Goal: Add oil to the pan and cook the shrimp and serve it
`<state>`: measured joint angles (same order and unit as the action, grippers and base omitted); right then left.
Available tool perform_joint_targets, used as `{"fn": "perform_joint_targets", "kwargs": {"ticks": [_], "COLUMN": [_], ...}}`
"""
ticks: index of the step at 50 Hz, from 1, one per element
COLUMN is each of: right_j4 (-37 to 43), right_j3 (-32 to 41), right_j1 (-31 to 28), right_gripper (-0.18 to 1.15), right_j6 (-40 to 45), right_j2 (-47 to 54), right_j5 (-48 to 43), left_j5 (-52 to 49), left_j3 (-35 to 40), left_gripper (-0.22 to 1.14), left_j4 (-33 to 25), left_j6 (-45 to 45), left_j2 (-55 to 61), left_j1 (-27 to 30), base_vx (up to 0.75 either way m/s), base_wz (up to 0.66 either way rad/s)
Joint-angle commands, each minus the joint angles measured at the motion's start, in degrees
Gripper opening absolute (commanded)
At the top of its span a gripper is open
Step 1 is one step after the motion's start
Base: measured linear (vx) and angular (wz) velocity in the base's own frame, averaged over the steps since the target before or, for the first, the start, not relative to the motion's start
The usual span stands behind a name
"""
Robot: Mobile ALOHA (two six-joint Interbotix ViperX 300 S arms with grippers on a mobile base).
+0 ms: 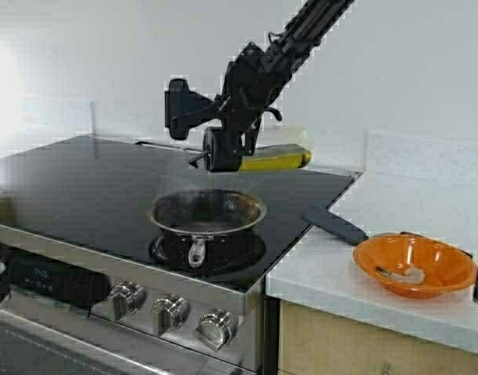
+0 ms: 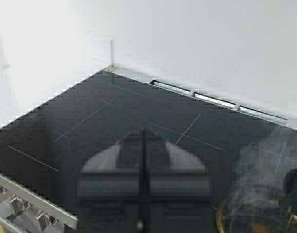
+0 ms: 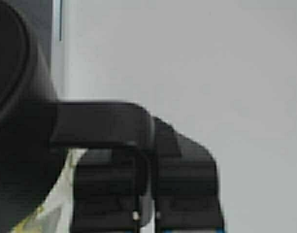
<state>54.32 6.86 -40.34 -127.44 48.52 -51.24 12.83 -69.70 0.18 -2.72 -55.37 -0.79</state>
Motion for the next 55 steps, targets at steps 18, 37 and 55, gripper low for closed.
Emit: {"fn": "perform_joint_targets", "kwargs": {"ticks": [18, 37, 55], "right_j4": [27.7, 22.7, 6.8], "right_j3": [1.8, -14.6, -26.2], "right_j1": [1.9, 6.4, 13.5], "right_gripper": [0.08, 0.08, 0.08], "right_j6": [22.2, 57.6, 81.3], "right_j2": [-8.6, -20.7, -35.2], "right_j5": [1.4, 17.6, 28.2], "left_j5": [0.4, 0.4, 0.3], "left_j3": [0.4, 0.3, 0.3], "left_gripper": [0.03, 0.03, 0.03], "left_j4": [0.1, 0.1, 0.1], "left_j6": [-0.2, -0.2, -0.3], "left_j2": [0.4, 0.4, 0.4], "left_j1": [0.1, 0.1, 0.1], "base_vx": [0.00, 0.00, 0.00], "base_wz": [0.00, 0.00, 0.00]}}
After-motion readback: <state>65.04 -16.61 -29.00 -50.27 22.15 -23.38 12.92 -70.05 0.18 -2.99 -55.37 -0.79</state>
